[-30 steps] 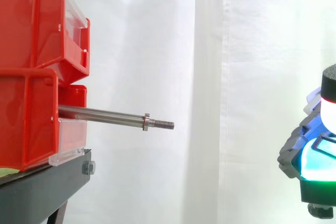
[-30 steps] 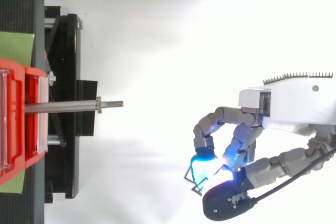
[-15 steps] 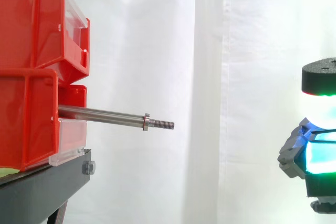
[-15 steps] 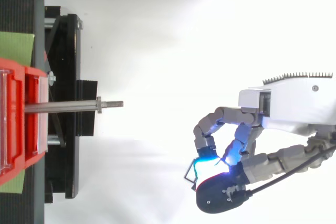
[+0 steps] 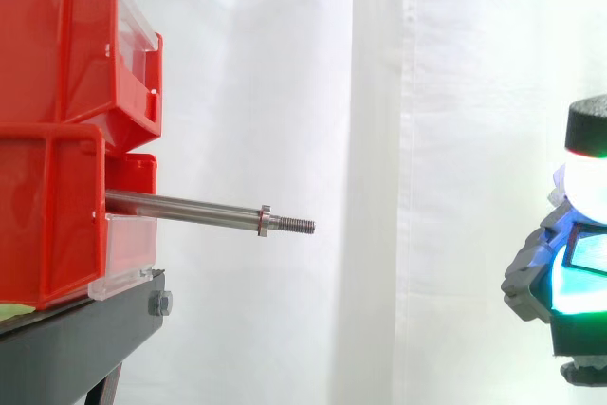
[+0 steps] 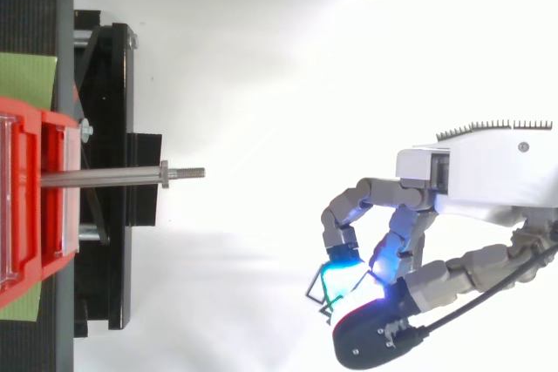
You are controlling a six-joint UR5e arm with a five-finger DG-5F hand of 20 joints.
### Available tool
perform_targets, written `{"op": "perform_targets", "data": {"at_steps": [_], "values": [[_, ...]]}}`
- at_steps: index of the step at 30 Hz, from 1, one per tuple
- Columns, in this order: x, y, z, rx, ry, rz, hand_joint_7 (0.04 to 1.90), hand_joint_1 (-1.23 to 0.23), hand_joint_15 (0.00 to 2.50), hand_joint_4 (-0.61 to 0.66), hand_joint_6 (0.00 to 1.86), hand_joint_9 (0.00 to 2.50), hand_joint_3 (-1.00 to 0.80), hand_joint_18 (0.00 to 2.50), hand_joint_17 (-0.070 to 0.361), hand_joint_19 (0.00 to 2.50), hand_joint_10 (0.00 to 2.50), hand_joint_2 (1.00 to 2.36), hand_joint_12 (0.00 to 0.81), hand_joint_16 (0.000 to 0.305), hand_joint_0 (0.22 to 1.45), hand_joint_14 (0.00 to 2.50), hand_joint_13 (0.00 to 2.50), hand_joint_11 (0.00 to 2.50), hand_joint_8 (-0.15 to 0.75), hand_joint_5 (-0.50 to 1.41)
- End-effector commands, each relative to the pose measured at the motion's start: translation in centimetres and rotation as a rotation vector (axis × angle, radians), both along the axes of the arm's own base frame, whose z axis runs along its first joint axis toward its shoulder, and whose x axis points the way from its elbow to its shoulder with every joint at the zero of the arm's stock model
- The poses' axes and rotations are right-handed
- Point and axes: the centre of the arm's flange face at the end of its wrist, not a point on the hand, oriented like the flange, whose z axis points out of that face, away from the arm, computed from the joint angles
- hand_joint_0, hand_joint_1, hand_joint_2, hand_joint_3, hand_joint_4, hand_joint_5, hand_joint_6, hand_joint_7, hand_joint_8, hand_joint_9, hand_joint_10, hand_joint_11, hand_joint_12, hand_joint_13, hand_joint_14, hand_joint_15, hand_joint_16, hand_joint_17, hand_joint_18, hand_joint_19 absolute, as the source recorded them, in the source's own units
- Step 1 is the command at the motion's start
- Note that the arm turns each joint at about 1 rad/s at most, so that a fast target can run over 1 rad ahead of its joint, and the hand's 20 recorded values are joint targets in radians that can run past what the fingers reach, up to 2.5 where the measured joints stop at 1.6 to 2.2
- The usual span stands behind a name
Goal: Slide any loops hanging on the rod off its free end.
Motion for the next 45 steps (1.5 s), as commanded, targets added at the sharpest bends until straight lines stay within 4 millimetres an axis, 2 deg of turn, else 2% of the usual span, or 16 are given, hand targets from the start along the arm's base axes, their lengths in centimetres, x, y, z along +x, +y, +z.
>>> {"op": "perform_targets", "data": {"at_steps": [1, 5, 15, 18, 27, 29, 30, 32, 35, 40, 45], "values": [[-0.01, -0.06, 0.04, 0.0, 0.0, -0.001, 1.29, -0.61, 0.52, 0.22, 0.88, 1.19, -0.42, 0.87, 0.147, 0.72, 0.02, 1.01, 0.383, 0.065, 0.6, 0.02, 1.0, 0.63, 0.318, -0.13], [-0.01, 0.03, 0.04, 0.0, -0.001, -0.001, 1.27, -0.54, 0.52, 0.2, 0.87, 1.21, -0.38, 0.87, 0.147, 0.73, 0.02, 1.01, 0.381, 0.065, 0.6, 0.02, 1.0, 0.61, 0.309, -0.13], [0.03, 0.05, -0.05, 0.0, 0.0, 0.001, 1.25, -0.53, 0.52, 0.22, 0.86, 1.21, -0.38, 0.88, 0.148, 0.74, 0.02, 1.01, 0.384, 0.066, 0.59, 0.02, 1.01, 0.61, 0.315, -0.13], [0.03, 0.05, -0.05, 0.0, 0.0, 0.001, 1.25, -0.54, 0.52, 0.22, 0.85, 1.21, -0.4, 0.88, 0.148, 0.73, 0.02, 1.01, 0.385, 0.066, 0.59, 0.02, 1.01, 0.6, 0.316, -0.13], [0.01, -0.06, 0.05, 0.001, -0.002, -0.001, 1.24, -0.7, 0.52, 0.24, 0.84, 1.18, -0.48, 0.89, 0.152, 0.72, 0.02, 1.0, 0.39, 0.068, 0.57, 0.02, 1.01, 0.63, 0.323, -0.14], [-0.01, -0.06, 0.04, 0.0, 0.0, -0.001, 1.28, -0.71, 0.52, 0.22, 0.84, 1.18, -0.37, 0.88, 0.15, 0.72, 0.02, 1.01, 0.381, 0.067, 0.6, 0.02, 1.01, 0.61, 0.317, -0.14], [-0.01, -0.06, 0.04, 0.0, 0.0, -0.001, 1.27, -0.7, 0.52, 0.22, 0.85, 1.17, -0.34, 0.88, 0.15, 0.72, 0.03, 1.01, 0.381, 0.067, 0.59, 0.02, 1.01, 0.62, 0.316, -0.14], [0.03, -0.05, -0.05, 0.0, 0.0, -0.001, 1.31, -0.69, 0.52, 0.21, 0.86, 1.18, -0.17, 0.88, 0.151, 0.72, 0.02, 1.03, 0.388, 0.067, 0.58, 0.02, 1.0, 0.63, 0.322, -0.14], [0.01, -0.06, 0.05, 0.001, -0.002, -0.001, 1.32, -0.69, 0.52, 0.2, 0.88, 1.18, -0.06, 0.89, 0.152, 0.72, 0.03, 1.03, 0.389, 0.067, 0.56, 0.02, 1.0, 0.63, 0.324, -0.14], [-0.01, -0.06, 0.04, 0.0, 0.0, -0.001, 1.31, -0.72, 0.51, 0.17, 0.88, 1.17, -0.03, 0.9, 0.159, 0.71, 0.02, 1.03, 0.401, 0.07, 0.57, 0.02, 1.0, 0.61, 0.331, -0.14], [0.01, -0.06, 0.05, 0.001, -0.002, -0.001, 1.3, -0.74, 0.52, 0.22, 0.87, 1.12, -0.17, 0.85, 0.15, 0.73, 0.02, 1.02, 0.389, 0.067, 0.59, 0.02, 0.97, 0.62, 0.312, -0.15]]}}
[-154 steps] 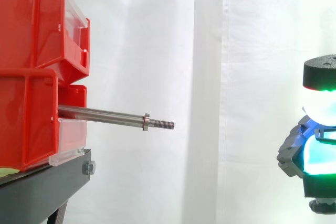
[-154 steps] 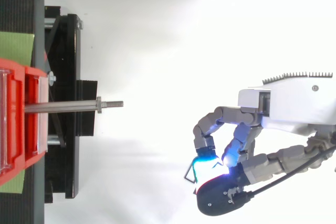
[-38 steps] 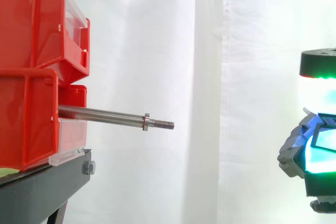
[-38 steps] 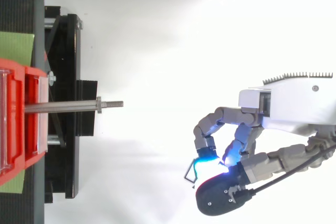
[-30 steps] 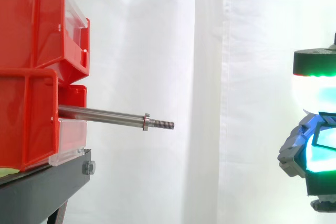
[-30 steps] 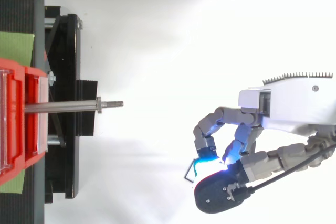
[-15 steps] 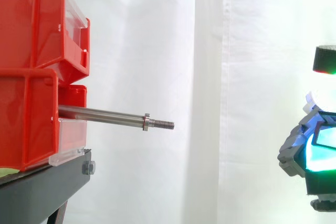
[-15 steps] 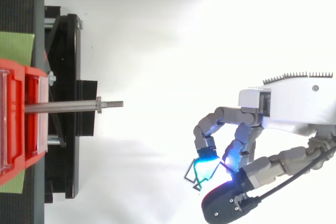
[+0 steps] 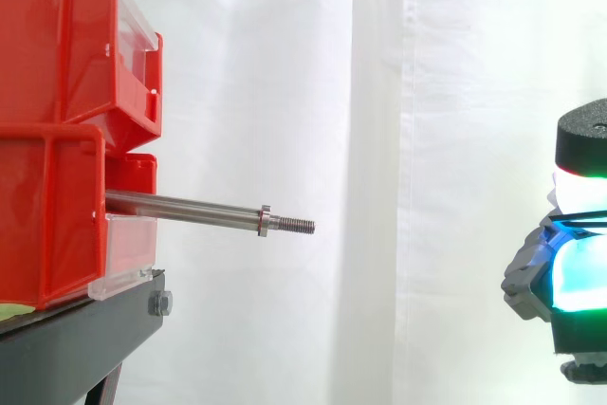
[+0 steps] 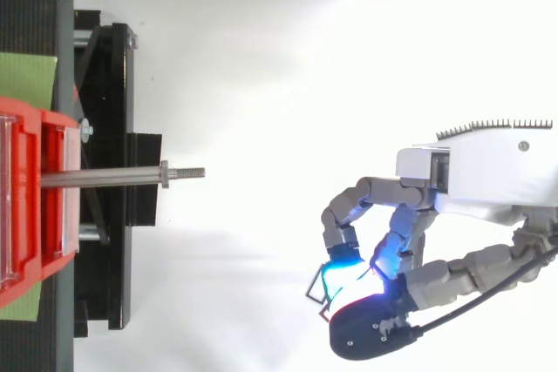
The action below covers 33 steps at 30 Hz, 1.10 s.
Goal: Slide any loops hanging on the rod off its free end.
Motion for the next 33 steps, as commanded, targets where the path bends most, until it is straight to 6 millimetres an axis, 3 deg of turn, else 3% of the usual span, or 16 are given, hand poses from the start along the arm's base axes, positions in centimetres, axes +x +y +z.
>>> {"op": "perform_targets", "data": {"at_steps": [1, 7, 17, 23, 33], "values": [[0.0, -0.01, 0.02, 0.0, -0.001, 0.0, 1.28, -0.73, 0.52, 0.22, 0.87, 1.12, -0.21, 0.85, 0.151, 0.72, 0.02, 1.02, 0.386, 0.067, 0.58, 0.02, 0.97, 0.61, 0.311, -0.15], [-0.03, 0.09, -0.05, 0.0, 0.001, 0.001, 1.28, -0.64, 0.52, 0.22, 0.86, 1.16, -0.32, 0.86, 0.15, 0.73, 0.02, 1.02, 0.386, 0.067, 0.59, 0.02, 0.99, 0.62, 0.321, -0.14], [0.0, 0.08, 0.02, -0.001, -0.001, 0.0, 1.28, -0.56, 0.52, 0.2, 0.86, 1.16, -0.2, 0.86, 0.153, 0.74, 0.02, 1.02, 0.392, 0.068, 0.57, 0.02, 0.99, 0.61, 0.322, -0.14], [0.0, 0.09, 0.02, 0.0, -0.001, 0.001, 1.35, -0.71, 0.51, 0.2, 0.87, 1.12, 0.0, 0.87, 0.157, 0.71, 0.02, 1.03, 0.403, 0.07, 0.57, 0.02, 0.98, 0.62, 0.335, -0.15], [0.0, 0.08, 0.02, -0.001, -0.001, 0.0, 1.33, -0.77, 0.52, 0.11, 0.89, 1.08, 0.0, 0.83, 0.151, 0.7, 0.03, 1.03, 0.384, 0.067, 0.61, 0.02, 0.95, 0.63, 0.312, -0.16]]}}
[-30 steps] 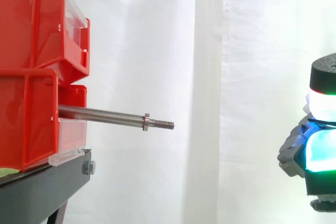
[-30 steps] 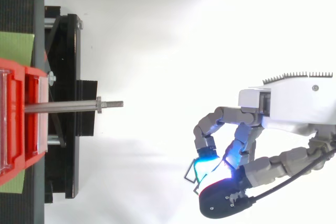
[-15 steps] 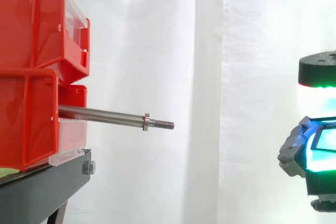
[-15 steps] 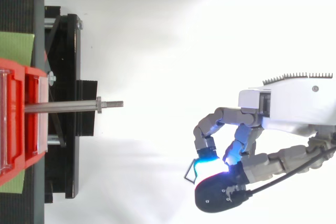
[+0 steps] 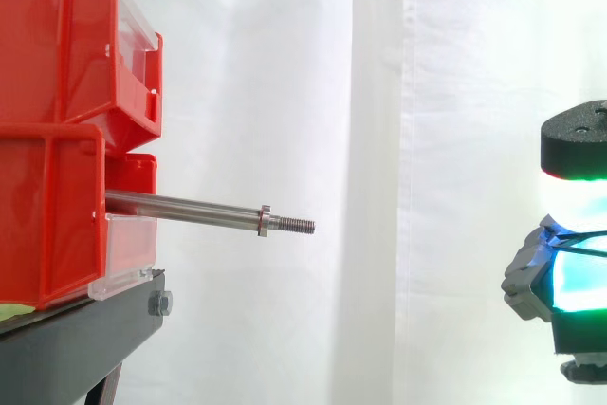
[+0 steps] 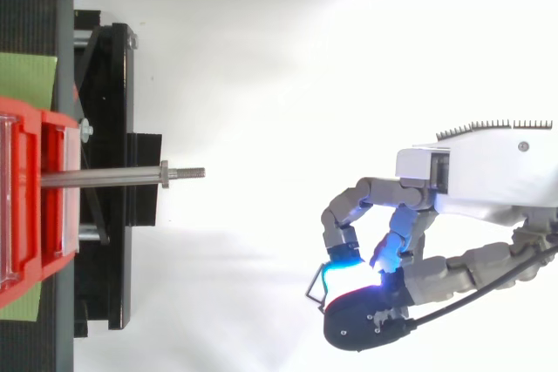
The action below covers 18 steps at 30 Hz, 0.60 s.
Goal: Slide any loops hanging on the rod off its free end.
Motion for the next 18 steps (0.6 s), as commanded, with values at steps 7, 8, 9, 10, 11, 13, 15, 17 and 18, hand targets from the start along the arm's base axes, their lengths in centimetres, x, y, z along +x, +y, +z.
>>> {"op": "perform_targets", "data": {"at_steps": [7, 8, 9, 10, 11, 13, 15, 17, 18], "values": [[-0.01, -0.06, 0.04, 0.0, -0.001, -0.001, 1.29, -0.81, 0.51, 0.12, 0.9, 1.06, -0.19, 0.82, 0.149, 0.68, 0.02, 1.02, 0.379, 0.066, 0.66, 0.02, 0.94, 0.63, 0.302, -0.18], [0.0, 0.04, 0.04, 0.0, -0.001, 0.0, 1.28, -0.81, 0.51, 0.12, 0.9, 1.06, -0.25, 0.82, 0.149, 0.69, 0.03, 1.02, 0.376, 0.066, 0.67, 0.02, 0.94, 0.62, 0.303, -0.18], [-0.02, 0.14, 0.03, 0.0, 0.001, 0.002, 1.29, -0.81, 0.51, 0.13, 0.9, 1.06, -0.26, 0.82, 0.149, 0.68, 0.03, 1.02, 0.376, 0.066, 0.67, 0.02, 0.94, 0.63, 0.297, -0.18], [-0.02, 0.14, 0.03, 0.0, 0.001, 0.002, 1.29, -0.81, 0.5, 0.14, 0.9, 1.07, -0.29, 0.82, 0.148, 0.68, 0.03, 1.02, 0.375, 0.066, 0.68, 0.02, 0.94, 0.63, 0.302, -0.17], [0.04, 0.26, 0.16, 0.0, -0.002, 0.003, 1.29, -0.79, 0.52, 0.15, 0.9, 1.08, -0.32, 0.82, 0.148, 0.69, 0.02, 1.01, 0.374, 0.066, 0.67, 0.02, 0.94, 0.63, 0.298, -0.17], [0.04, 0.26, 0.05, 0.0, 0.001, 0.003, 1.29, -0.78, 0.51, 0.17, 0.9, 1.09, -0.36, 0.83, 0.147, 0.69, 0.02, 1.01, 0.375, 0.065, 0.67, 0.02, 0.94, 0.62, 0.302, -0.17], [0.13, 0.38, 0.41, 0.001, -0.005, 0.005, 1.3, -0.76, 0.5, 0.19, 0.89, 1.09, -0.4, 0.83, 0.147, 0.69, 0.02, 1.01, 0.378, 0.066, 0.66, 0.02, 0.95, 0.62, 0.3, -0.16], [0.17, 0.5, 0.54, 0.001, -0.007, 0.006, 1.32, -0.72, 0.52, 0.22, 0.89, 1.12, -0.45, 0.83, 0.147, 0.69, 0.02, 1.0, 0.378, 0.065, 0.65, 0.02, 0.96, 0.62, 0.308, -0.15], [0.17, 0.39, 0.54, 0.001, -0.007, 0.005, 1.32, -0.72, 0.52, 0.22, 0.89, 1.13, -0.45, 0.84, 0.146, 0.69, 0.03, 1.0, 0.379, 0.065, 0.65, 0.02, 0.96, 0.62, 0.307, -0.15]]}}
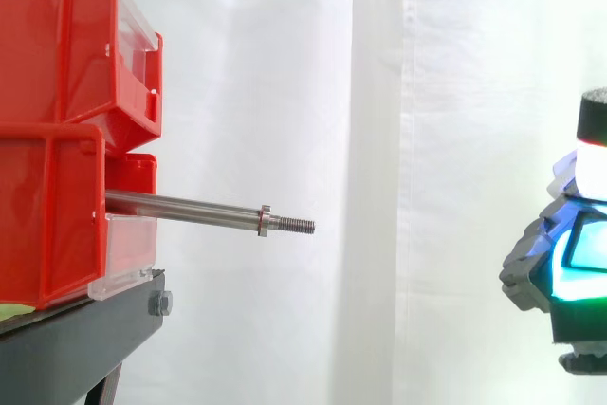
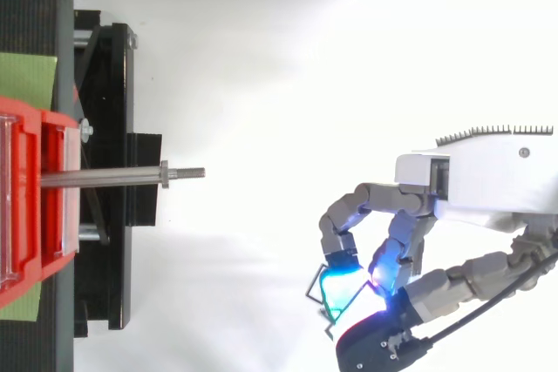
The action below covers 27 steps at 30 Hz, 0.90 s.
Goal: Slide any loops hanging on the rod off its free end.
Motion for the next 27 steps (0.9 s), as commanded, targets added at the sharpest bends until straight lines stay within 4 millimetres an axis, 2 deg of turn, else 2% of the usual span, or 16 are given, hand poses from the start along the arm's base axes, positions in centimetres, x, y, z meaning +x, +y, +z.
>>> {"op": "perform_targets", "data": {"at_steps": [1, 9, 13, 16, 19, 22, 27], "values": [[0.05, 0.11, 0.15, 0.0, -0.002, 0.002, 1.32, -0.72, 0.51, 0.23, 0.89, 1.13, -0.46, 0.84, 0.146, 0.7, 0.02, 1.0, 0.377, 0.065, 0.64, 0.02, 0.97, 0.63, 0.308, -0.15], [0.02, 0.11, 0.09, 0.0, 0.0, 0.002, 1.33, -0.61, 0.52, 0.21, 0.88, 1.19, -0.47, 0.85, 0.146, 0.72, 0.02, 1.0, 0.377, 0.065, 0.62, 0.02, 0.99, 0.63, 0.308, -0.13], [0.02, 0.21, 0.09, 0.0, 0.0, 0.003, 1.31, -0.63, 0.52, 0.2, 0.88, 1.19, -0.35, 0.86, 0.146, 0.71, 0.02, 1.01, 0.382, 0.065, 0.61, 0.02, 0.99, 0.63, 0.315, -0.13], [0.05, 0.11, 0.15, 0.0, -0.002, 0.002, 1.33, -0.71, 0.52, 0.21, 0.88, 1.15, -0.12, 0.86, 0.15, 0.71, 0.02, 1.03, 0.392, 0.067, 0.58, 0.02, 0.98, 0.62, 0.323, -0.14], [0.02, 0.11, 0.09, 0.0, 0.0, 0.002, 1.33, -0.75, 0.52, 0.18, 0.89, 1.11, -0.07, 0.85, 0.151, 0.7, 0.02, 1.03, 0.388, 0.067, 0.59, 0.02, 0.96, 0.63, 0.319, -0.16], [0.02, 0.21, 0.09, 0.0, 0.0, 0.003, 1.3, -0.77, 0.52, 0.16, 0.89, 1.07, -0.1, 0.83, 0.151, 0.7, 0.02, 1.03, 0.383, 0.067, 0.6, 0.02, 0.94, 0.63, 0.308, -0.17], [0.04, 0.11, -0.02, 0.0, 0.001, 0.002, 1.24, -0.82, 0.51, 0.18, 0.9, 1.04, -0.32, 0.82, 0.15, 0.69, 0.03, 1.01, 0.381, 0.067, 0.66, 0.02, 0.93, 0.63, 0.307, -0.19]]}}
